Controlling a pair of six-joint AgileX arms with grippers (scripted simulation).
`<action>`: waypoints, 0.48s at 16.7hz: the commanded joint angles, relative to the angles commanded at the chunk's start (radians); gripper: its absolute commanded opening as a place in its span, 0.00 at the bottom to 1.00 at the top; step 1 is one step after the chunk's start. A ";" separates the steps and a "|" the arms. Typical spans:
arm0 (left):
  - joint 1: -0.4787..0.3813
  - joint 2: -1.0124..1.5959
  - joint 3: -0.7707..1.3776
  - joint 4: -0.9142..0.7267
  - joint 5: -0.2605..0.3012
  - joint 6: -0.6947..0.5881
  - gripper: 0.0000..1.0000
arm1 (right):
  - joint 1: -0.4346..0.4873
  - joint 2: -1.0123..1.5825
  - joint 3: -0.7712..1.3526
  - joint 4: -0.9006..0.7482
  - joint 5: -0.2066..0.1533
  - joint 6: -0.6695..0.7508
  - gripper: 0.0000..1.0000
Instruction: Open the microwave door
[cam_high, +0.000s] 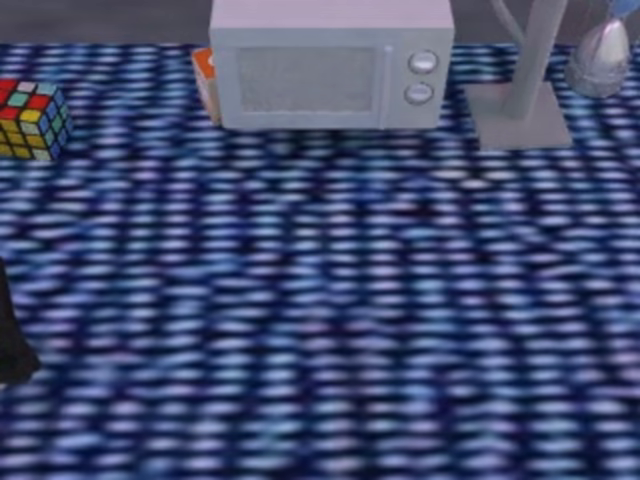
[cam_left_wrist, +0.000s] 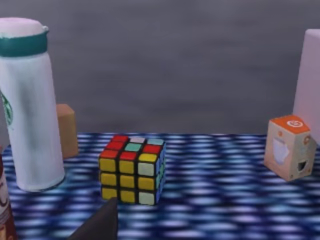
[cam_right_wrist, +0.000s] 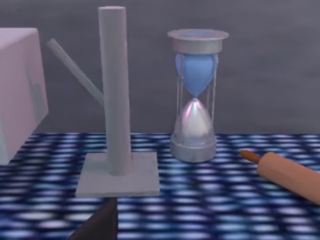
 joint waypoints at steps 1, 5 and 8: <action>0.000 0.000 0.000 0.000 0.000 0.000 1.00 | 0.000 0.000 0.000 0.000 0.000 0.000 1.00; -0.033 0.062 0.059 -0.005 -0.029 -0.016 1.00 | 0.000 0.000 0.000 0.000 0.000 0.000 1.00; -0.107 0.220 0.202 -0.018 -0.096 -0.052 1.00 | 0.000 0.000 0.000 0.000 0.000 0.000 1.00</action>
